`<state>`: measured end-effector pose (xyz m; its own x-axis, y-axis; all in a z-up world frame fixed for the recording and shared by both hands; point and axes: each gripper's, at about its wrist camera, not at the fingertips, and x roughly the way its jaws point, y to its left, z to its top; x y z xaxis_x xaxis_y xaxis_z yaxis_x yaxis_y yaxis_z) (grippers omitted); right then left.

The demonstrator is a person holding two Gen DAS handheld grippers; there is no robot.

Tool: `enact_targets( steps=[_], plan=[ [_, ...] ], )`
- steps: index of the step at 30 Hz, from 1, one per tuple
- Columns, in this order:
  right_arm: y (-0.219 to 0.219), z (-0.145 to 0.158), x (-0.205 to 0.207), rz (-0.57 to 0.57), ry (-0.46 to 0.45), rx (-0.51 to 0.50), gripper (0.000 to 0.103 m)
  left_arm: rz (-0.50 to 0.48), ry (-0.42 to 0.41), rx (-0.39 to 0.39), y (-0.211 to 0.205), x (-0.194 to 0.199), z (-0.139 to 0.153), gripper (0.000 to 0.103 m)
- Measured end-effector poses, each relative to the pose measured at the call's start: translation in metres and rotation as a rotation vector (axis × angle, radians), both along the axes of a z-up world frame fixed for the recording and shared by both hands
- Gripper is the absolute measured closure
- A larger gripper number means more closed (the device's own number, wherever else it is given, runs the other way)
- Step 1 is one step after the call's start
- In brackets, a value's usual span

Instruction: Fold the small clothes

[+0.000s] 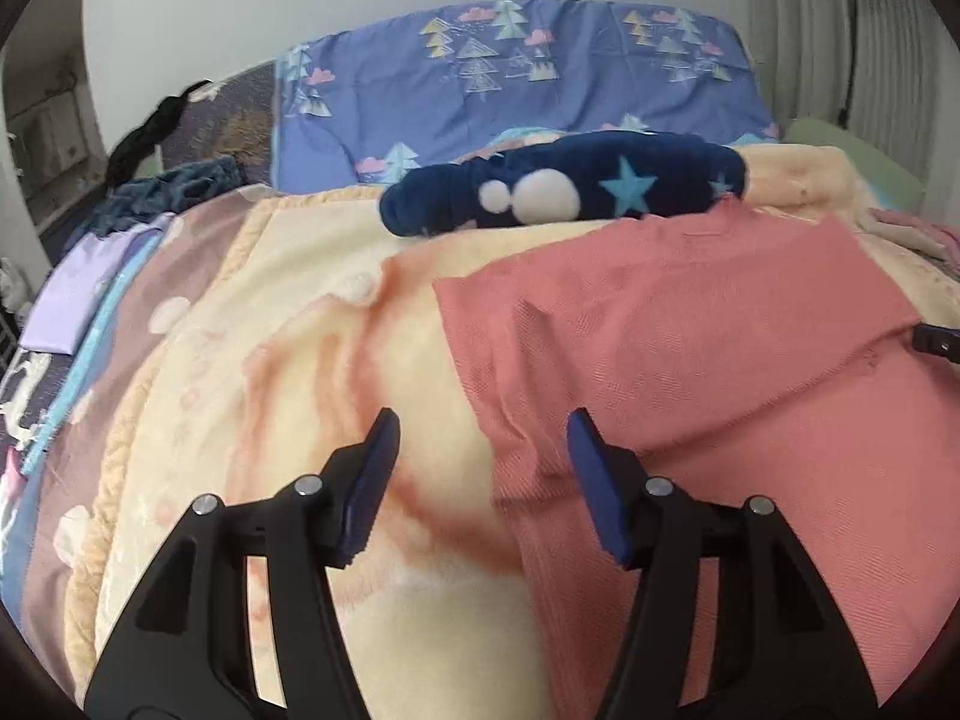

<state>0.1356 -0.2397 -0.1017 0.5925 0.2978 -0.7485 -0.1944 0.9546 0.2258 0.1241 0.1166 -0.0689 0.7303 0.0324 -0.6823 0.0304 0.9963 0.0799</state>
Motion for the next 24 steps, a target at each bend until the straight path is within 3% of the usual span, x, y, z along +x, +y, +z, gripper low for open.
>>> enact_targets(
  steps=[4,8,12,16,20,22,24],
  plan=[
    [0.009,0.022,0.0,0.082,0.011,0.069,0.072,-0.063,0.094,0.019,-0.005,-0.005,-0.021,0.065],
    [0.062,0.062,0.019,0.206,-0.053,0.053,0.072,-0.05,0.092,-0.073,0.001,0.002,-0.028,0.066],
    [0.165,0.083,0.056,0.411,-0.069,-0.021,0.067,-0.033,0.088,-0.131,0.008,0.006,-0.033,0.065],
    [0.263,0.065,0.103,0.508,0.024,-0.035,0.067,-0.026,0.078,-0.158,0.013,0.008,-0.036,0.062],
    [0.345,0.032,0.128,0.552,0.089,-0.141,0.06,-0.027,0.074,-0.197,0.017,0.008,-0.038,0.062],
    [0.365,0.018,0.133,0.554,0.108,-0.209,0.05,-0.029,0.077,-0.222,0.019,0.01,-0.039,0.066],
    [0.385,0.001,0.137,0.552,0.112,-0.295,0.05,-0.029,0.078,-0.246,0.021,0.013,-0.041,0.076]
  ],
)
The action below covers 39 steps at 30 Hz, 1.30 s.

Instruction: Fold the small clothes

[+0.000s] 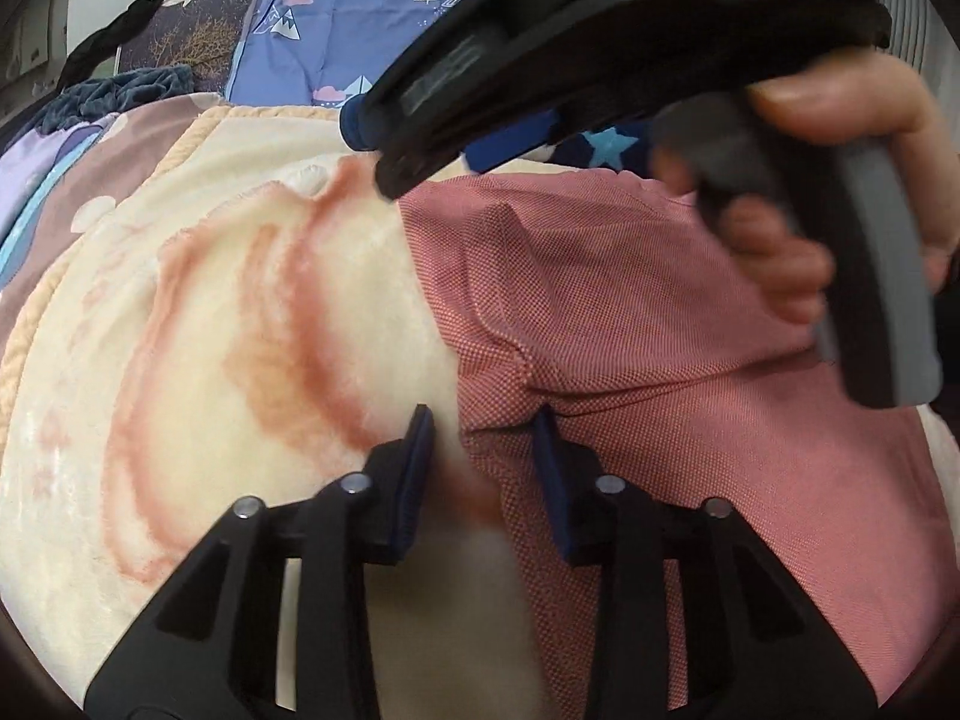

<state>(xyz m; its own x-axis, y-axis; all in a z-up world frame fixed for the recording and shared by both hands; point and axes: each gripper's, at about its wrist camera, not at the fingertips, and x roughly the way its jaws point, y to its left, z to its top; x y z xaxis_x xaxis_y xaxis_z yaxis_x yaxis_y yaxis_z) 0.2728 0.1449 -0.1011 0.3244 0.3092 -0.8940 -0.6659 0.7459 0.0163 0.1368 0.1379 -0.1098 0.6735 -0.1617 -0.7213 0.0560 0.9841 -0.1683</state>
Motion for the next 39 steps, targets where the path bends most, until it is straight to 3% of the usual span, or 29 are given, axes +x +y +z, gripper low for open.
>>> enact_targets(
  steps=[1,2,3,5,8,11,12,13,15,18,21,23,25,27,30,32,35,37,39],
  plan=[
    [0.005,-0.006,0.002,0.001,-0.004,-0.019,0.067,0.003,0.001,-0.007,0.001,0.0,0.0,0.081],
    [0.009,-0.011,0.004,0.003,0.0,-0.028,0.096,0.007,0.0,-0.011,0.001,0.0,0.0,0.09],
    [0.011,-0.014,0.009,-0.023,-0.003,-0.026,0.102,0.026,-0.003,0.001,0.002,-0.001,0.002,0.095],
    [0.01,-0.008,0.016,-0.064,-0.03,0.041,0.102,0.054,-0.002,0.024,0.0,-0.006,0.006,0.098],
    [0.006,-0.009,0.022,-0.06,0.006,0.093,0.103,0.067,0.01,0.078,-0.006,-0.009,0.005,0.098],
    [-0.009,0.001,0.017,-0.06,-0.02,0.122,0.098,0.068,0.022,0.068,-0.004,-0.008,0.003,0.092],
    [-0.028,0.014,0.014,-0.083,-0.023,0.169,0.084,0.074,0.02,0.059,0.0,-0.009,0.004,0.087],
    [-0.05,0.026,0.008,-0.1,-0.031,0.225,0.077,0.077,0.017,0.049,0.002,-0.011,0.004,0.086],
    [-0.101,0.05,-0.012,-0.116,-0.059,0.278,0.077,0.073,0.003,0.024,0.007,-0.015,0.007,0.086],
    [-0.176,0.062,-0.041,-0.132,-0.101,0.272,0.077,0.066,-0.071,-0.012,0.013,-0.028,0.026,0.086],
    [-0.259,0.048,-0.062,-0.237,-0.095,0.233,0.077,0.028,-0.135,-0.071,0.009,-0.031,0.046,0.086],
    [-0.298,0.031,-0.066,-0.326,-0.071,0.24,0.077,0.017,-0.121,-0.036,0.001,-0.015,0.052,0.085],
    [-0.34,0.011,-0.072,-0.424,-0.027,0.285,0.077,-0.005,-0.082,0.042,-0.009,0.014,0.048,0.078],
    [-0.365,-0.008,-0.079,-0.511,-0.037,0.267,0.077,0.003,-0.017,0.077,-0.014,0.047,0.035,0.056],
    [-0.382,-0.023,-0.085,-0.534,-0.032,0.385,0.079,0.037,0.061,0.071,-0.021,0.082,0.026,0.061],
    [-0.38,-0.028,-0.083,-0.536,-0.029,0.39,0.079,-0.017,0.025,0.033,-0.038,0.08,0.035,0.061],
    [-0.377,-0.029,-0.084,-0.527,-0.041,0.387,0.078,-0.2,-0.079,-0.035,-0.07,0.065,0.056,0.059],
    [-0.376,-0.029,-0.08,-0.529,-0.038,0.402,0.078,-0.225,-0.099,-0.028,-0.077,0.064,0.06,0.058],
    [-0.381,-0.029,-0.081,-0.531,-0.031,0.425,0.078,-0.191,-0.088,0.027,-0.074,0.068,0.058,0.058]
  ],
)
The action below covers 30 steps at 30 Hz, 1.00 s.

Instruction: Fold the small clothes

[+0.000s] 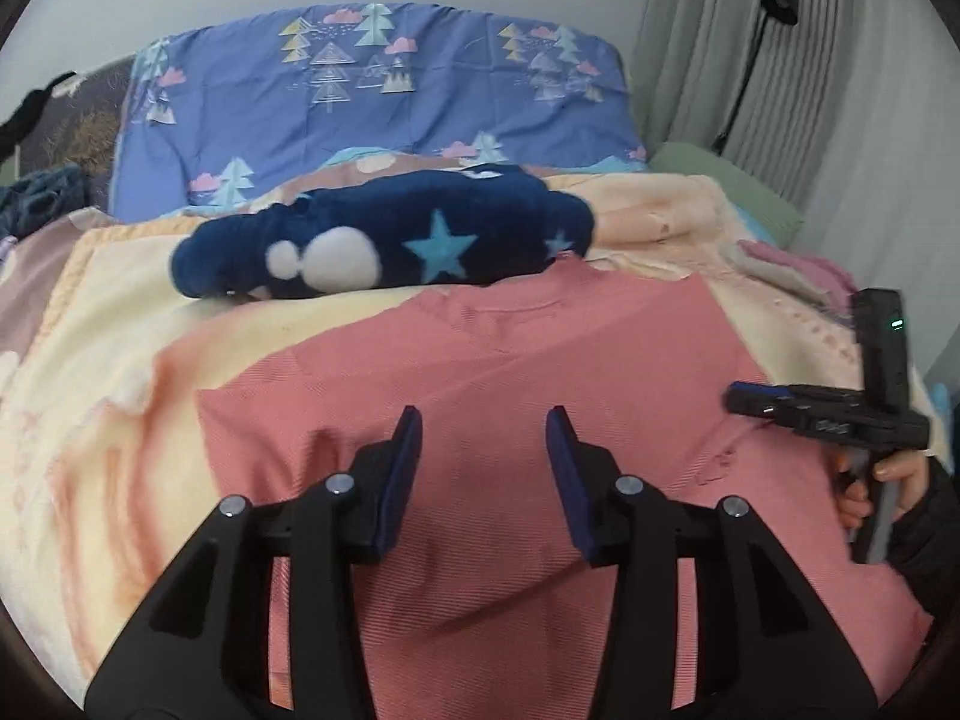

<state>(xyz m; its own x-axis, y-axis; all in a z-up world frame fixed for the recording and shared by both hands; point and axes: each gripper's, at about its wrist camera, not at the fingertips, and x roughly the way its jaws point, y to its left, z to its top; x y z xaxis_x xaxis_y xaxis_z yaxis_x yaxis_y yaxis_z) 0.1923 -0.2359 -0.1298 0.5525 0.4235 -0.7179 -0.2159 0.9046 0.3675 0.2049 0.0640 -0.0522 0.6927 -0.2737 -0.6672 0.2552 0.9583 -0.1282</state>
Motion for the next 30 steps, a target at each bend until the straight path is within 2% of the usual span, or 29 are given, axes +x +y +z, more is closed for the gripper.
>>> enact_targets(
  steps=[4,7,11,13,14,15,19,22,25,30],
  plan=[
    [-0.007,0.0,-0.004,0.0,0.0,0.018,0.078,0.091,0.043,0.039,0.023,0.006,-0.01,0.058],
    [-0.007,0.001,-0.004,0.001,0.0,0.019,0.078,0.139,0.066,0.076,0.039,0.005,-0.02,0.054],
    [-0.007,0.001,-0.004,0.0,0.0,0.019,0.078,0.186,0.101,0.112,0.057,0.002,-0.033,0.055],
    [-0.006,0.001,-0.004,0.0,0.0,0.019,0.077,0.172,0.107,0.126,0.055,0.0,-0.037,0.057],
    [-0.006,0.001,-0.004,0.0,0.0,0.019,0.077,0.155,0.094,0.128,0.051,-0.001,-0.037,0.067],
    [-0.006,0.001,-0.004,0.0,0.0,0.019,0.077,0.141,0.068,0.133,0.046,-0.004,-0.033,0.072],
    [-0.006,0.001,-0.004,-0.001,0.0,0.02,0.077,0.084,-0.011,0.163,0.024,-0.011,-0.019,0.071],
    [-0.006,0.001,-0.004,0.0,0.0,0.023,0.077,0.047,-0.03,0.178,0.012,-0.013,-0.014,0.067],
    [-0.007,0.0,-0.004,0.001,0.0,0.028,0.077,0.042,-0.035,0.211,0.007,-0.014,-0.014,0.066],
    [-0.007,0.0,-0.004,0.002,0.0,0.029,0.077,0.043,0.002,0.216,0.012,-0.005,-0.021,0.066]
  ],
)
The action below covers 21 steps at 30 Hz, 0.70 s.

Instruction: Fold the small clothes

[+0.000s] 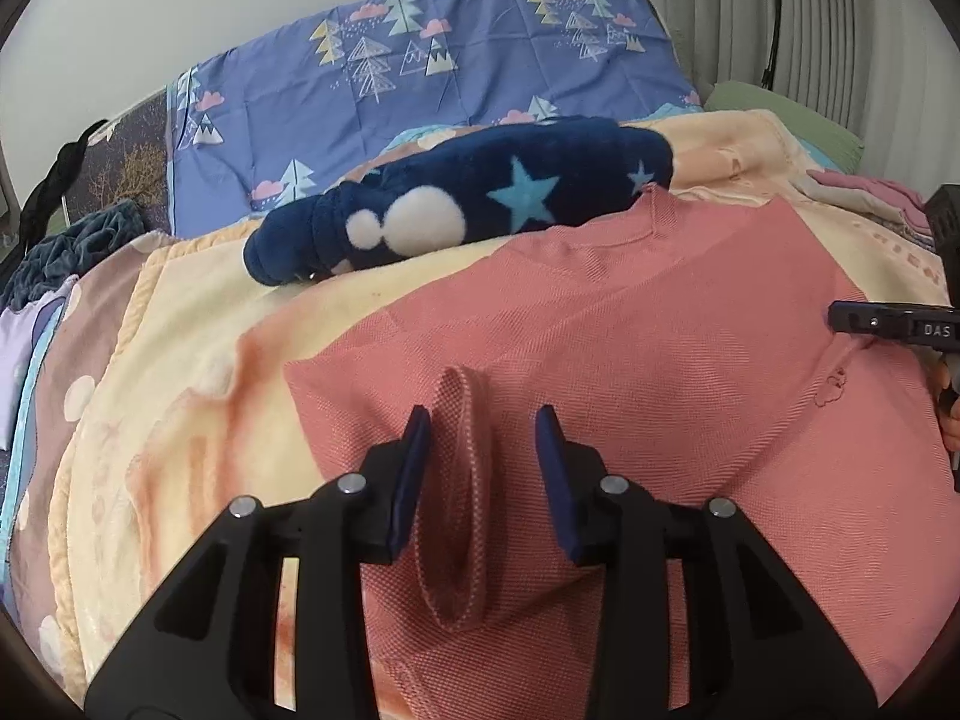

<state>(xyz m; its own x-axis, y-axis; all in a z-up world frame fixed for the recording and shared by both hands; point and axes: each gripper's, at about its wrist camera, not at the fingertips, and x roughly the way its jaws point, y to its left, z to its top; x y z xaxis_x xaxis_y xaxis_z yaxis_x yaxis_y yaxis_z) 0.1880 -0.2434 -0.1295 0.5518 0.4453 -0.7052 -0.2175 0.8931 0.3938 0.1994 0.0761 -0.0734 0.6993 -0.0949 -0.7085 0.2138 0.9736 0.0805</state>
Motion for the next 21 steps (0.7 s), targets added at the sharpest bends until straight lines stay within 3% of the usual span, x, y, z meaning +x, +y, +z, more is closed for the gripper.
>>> enact_targets(
  steps=[5,7,8,10,12,15,16,19,21],
  plan=[
    [0.0,0.0,0.0,-0.001,0.0,0.0,0.077,0.029,0.064,-0.036,0.014,0.016,-0.01,0.065],
    [0.0,0.0,0.0,-0.001,0.0,0.0,0.077,0.036,0.078,-0.076,0.018,0.017,-0.012,0.09],
    [0.0,0.0,0.0,-0.001,0.0,0.0,0.077,0.035,0.076,-0.073,0.018,0.015,-0.011,0.097],
    [0.0,0.0,0.0,0.0,0.0,0.001,0.077,0.106,0.051,0.024,0.019,0.012,-0.009,0.096],
    [0.0,0.0,-0.001,0.0,-0.001,-0.001,0.077,0.182,0.026,0.098,0.024,0.01,-0.008,0.087],
    [0.0,0.0,0.0,-0.001,-0.001,-0.002,0.077,0.314,-0.022,0.292,0.028,0.006,-0.01,0.085],
    [-0.001,0.0,0.0,-0.001,-0.001,-0.002,0.077,0.323,-0.031,0.301,0.028,0.005,-0.008,0.085],
    [-0.001,0.0,0.0,-0.002,-0.002,-0.001,0.077,0.282,-0.086,0.155,0.023,-0.01,0.01,0.083],
    [-0.001,0.001,-0.001,-0.009,-0.008,-0.005,0.078,0.196,-0.101,0.037,0.01,-0.019,0.017,0.068]
  ],
)
